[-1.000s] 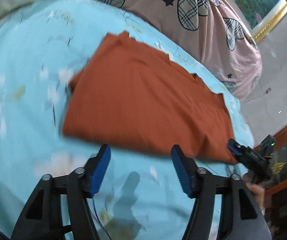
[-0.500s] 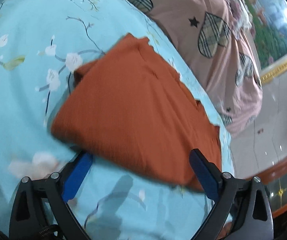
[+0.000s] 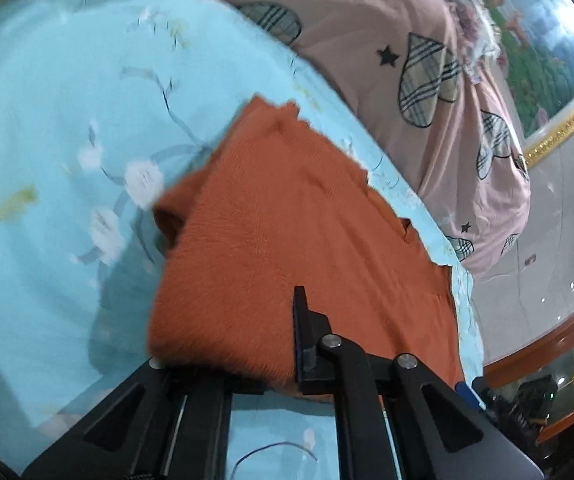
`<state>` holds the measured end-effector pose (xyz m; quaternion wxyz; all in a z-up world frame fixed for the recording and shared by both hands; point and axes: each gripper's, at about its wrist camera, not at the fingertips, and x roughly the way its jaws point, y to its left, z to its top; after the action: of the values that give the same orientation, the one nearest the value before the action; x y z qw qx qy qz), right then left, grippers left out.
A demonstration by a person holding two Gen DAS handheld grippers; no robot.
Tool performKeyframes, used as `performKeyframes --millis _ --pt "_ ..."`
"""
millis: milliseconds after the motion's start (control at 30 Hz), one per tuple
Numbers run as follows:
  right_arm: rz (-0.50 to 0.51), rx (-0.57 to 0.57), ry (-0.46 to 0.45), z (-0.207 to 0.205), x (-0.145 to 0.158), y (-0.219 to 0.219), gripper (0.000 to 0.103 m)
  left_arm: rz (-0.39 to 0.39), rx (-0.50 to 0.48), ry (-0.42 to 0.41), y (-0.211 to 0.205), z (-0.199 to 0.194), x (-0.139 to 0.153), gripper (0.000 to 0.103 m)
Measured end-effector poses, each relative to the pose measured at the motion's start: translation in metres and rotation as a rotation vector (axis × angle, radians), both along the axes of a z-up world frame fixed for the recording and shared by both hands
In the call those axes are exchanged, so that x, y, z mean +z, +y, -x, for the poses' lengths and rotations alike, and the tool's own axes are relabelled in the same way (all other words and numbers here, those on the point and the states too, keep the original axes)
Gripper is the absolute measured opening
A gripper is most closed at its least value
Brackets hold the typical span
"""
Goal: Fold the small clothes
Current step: 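Grasp the folded sweater edge with the left gripper and lift it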
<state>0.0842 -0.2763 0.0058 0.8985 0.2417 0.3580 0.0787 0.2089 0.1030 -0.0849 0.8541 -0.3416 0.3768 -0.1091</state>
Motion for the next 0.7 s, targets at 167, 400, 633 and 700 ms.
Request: performKeyframes --millis 167,400,633,700 --pt "-0.007 0.005 0.011 -0.007 -0.001 -0.005 0.050 -0.013 -0.010 0.014 0.017 0.002 -0.003 0.006" --pt "-0.007 0.044 0.039 -0.020 -0.003 -0.001 0.050 -0.010 0.006 0.036 0.011 -0.006 -0.008 0.011" --pt "-0.048 0.047 0.053 -0.037 0.000 -0.018 0.050 -0.223 -0.070 -0.109 -0.039 -0.007 0.045 0.005" --pt "-0.068 0.057 0.060 -0.046 0.003 -0.025 0.050 -0.268 -0.117 -0.155 -0.062 -0.008 0.062 0.005"
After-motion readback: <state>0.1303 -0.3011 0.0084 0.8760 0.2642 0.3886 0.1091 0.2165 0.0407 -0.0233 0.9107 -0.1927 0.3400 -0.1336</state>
